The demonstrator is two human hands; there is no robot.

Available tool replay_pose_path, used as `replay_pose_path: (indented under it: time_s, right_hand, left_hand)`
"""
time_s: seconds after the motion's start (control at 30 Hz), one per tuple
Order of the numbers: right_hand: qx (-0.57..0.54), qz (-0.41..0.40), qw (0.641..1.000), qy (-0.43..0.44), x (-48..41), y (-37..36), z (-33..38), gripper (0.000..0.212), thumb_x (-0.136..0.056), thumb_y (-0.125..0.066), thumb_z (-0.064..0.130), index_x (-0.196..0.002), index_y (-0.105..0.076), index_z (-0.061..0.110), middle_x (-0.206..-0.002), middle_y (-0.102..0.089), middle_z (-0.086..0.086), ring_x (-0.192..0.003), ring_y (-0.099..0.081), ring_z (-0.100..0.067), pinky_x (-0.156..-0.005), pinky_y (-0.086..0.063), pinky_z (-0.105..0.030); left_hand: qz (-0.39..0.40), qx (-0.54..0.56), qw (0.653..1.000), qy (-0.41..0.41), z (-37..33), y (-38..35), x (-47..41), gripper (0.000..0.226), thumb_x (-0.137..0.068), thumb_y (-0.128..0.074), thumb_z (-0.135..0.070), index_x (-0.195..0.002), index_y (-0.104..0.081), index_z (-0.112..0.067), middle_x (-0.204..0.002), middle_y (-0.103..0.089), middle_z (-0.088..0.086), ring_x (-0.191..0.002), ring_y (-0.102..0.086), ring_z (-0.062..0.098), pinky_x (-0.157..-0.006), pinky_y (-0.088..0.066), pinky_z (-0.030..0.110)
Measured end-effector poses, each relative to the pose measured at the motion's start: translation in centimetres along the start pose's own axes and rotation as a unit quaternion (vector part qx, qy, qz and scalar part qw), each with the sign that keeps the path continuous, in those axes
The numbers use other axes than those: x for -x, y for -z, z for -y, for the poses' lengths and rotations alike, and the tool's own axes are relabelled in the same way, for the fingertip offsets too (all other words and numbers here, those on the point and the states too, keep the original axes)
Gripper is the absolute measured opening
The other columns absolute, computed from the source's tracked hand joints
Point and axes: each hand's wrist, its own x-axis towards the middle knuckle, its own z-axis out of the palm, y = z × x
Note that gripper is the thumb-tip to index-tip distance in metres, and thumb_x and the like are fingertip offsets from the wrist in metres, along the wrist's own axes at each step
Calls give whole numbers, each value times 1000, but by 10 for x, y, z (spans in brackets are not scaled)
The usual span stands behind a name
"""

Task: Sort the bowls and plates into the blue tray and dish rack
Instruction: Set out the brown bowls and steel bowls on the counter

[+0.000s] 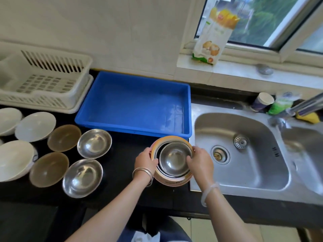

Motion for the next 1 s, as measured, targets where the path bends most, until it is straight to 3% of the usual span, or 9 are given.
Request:
replay_pose_path:
  time_s: [0.13, 0.27, 0.5, 0.8, 0.9, 1.0]
  right_hand:
    - [-18, -48, 999, 11, 3, 8, -1, 17, -81, -57, 14, -93, -68, 11, -97, -57, -9, -85, -60, -31, -64, -41, -30]
    - [-69, -43, 997, -9, 2, 17, -6, 10, -79, -57, 13, -71, -64, 13, -68, -62, -5, -68, -56, -27, -58, -34, -28]
    - [-173, -59, 982, -39, 7, 26, -17, 12, -79, -58, 11, -74, -70, 11, -69, -68, -2, -70, -61, -23, -63, -44, -31]
    - [-216, -56, 973, -64, 11, 32, -26, 13, -80, -61, 13, -81, -73, 18, -68, -65, 11, -70, -59, -11, -61, -39, -22]
    - [-231, -53, 969, -66, 11, 36, -27, 13, -80, -62, 13, -81, -73, 19, -70, -66, 12, -72, -62, -10, -61, -41, -21]
    - [-243, -54, 966, -67, 10, 40, -28, 12, -80, -62, 14, -79, -72, 20, -69, -66, 15, -72, -64, -11, -61, -43, -19]
  left_hand:
    - [4, -5, 1000, 6, -1, -1, -1, 31, -84, -61, -15, -114, -56, -19, -106, -64, 2, -94, -63, 17, -85, -53, 33]
    - [1, -22, 1000, 11, -4, -3, -2, 29, -84, -62, -17, -111, -55, -19, -106, -63, 4, -92, -64, 18, -83, -54, 33]
    - [-13, -74, 997, -5, -8, -9, -4, 35, -79, -67, -16, -110, -51, -17, -107, -59, 5, -92, -61, 19, -77, -52, 30]
    - [-20, -62, 998, -9, -13, -9, -6, 31, -81, -62, -13, -107, -47, -20, -91, -60, 3, -77, -62, 17, -63, -50, 27]
    - [-25, -59, 998, -28, -15, -4, -5, 26, -82, -58, -16, -99, -40, -23, -80, -58, 0, -65, -60, 14, -52, -46, 24]
    - [-55, -86, 993, -64, -18, -2, -3, 14, -81, -56, -14, -87, -45, -21, -86, -56, 0, -71, -55, 15, -57, -44, 24]
